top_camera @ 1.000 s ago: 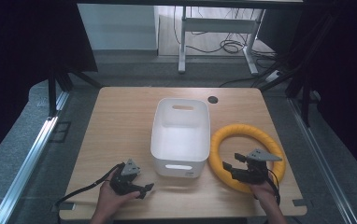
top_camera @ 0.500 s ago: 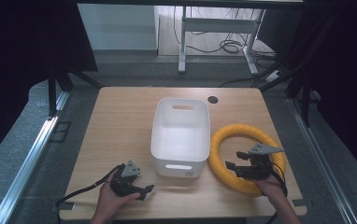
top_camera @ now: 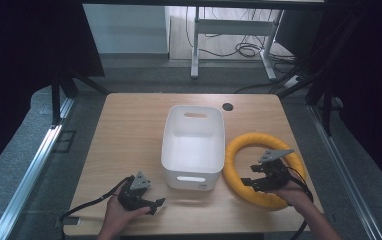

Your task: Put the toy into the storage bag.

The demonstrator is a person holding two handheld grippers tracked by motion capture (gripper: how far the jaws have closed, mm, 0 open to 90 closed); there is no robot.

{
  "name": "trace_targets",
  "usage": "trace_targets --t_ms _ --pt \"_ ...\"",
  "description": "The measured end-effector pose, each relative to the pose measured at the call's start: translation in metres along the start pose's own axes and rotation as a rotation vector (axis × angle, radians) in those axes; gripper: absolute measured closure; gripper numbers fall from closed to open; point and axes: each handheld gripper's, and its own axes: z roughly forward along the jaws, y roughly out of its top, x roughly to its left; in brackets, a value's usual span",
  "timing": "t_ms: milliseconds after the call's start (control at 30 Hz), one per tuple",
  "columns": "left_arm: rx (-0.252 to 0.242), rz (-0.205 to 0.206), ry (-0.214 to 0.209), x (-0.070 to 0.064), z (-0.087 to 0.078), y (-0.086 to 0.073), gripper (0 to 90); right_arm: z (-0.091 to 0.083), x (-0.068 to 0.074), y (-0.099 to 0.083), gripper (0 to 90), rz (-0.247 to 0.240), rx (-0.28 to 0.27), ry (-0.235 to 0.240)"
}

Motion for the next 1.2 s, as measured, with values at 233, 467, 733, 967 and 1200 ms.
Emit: trace_targets --t_ms 233,467,733,967,1200 --pt "0.007 0.003 -0.002 0.000 0.001 0.000 16.0 0.001 0.001 0.001 33.6 -0.017 0.051 0.024" --pt "0.013 0.009 -0.002 -0.001 0.001 0.000 16.0 0.012 0.006 0.000 31.4 -0.046 0.148 0.044" --pt "0.021 0.014 -0.002 -0.002 0.003 0.000 15.9 0.026 0.013 0.000 31.1 -0.103 0.270 0.068" --pt "0.017 0.013 0.001 -0.002 0.002 0.000 15.9 0.036 0.015 -0.005 31.1 -0.131 0.357 0.059" --pt "0.021 0.017 0.001 -0.002 0.003 0.000 15.9 0.041 0.018 -0.005 31.7 -0.171 0.434 0.051"
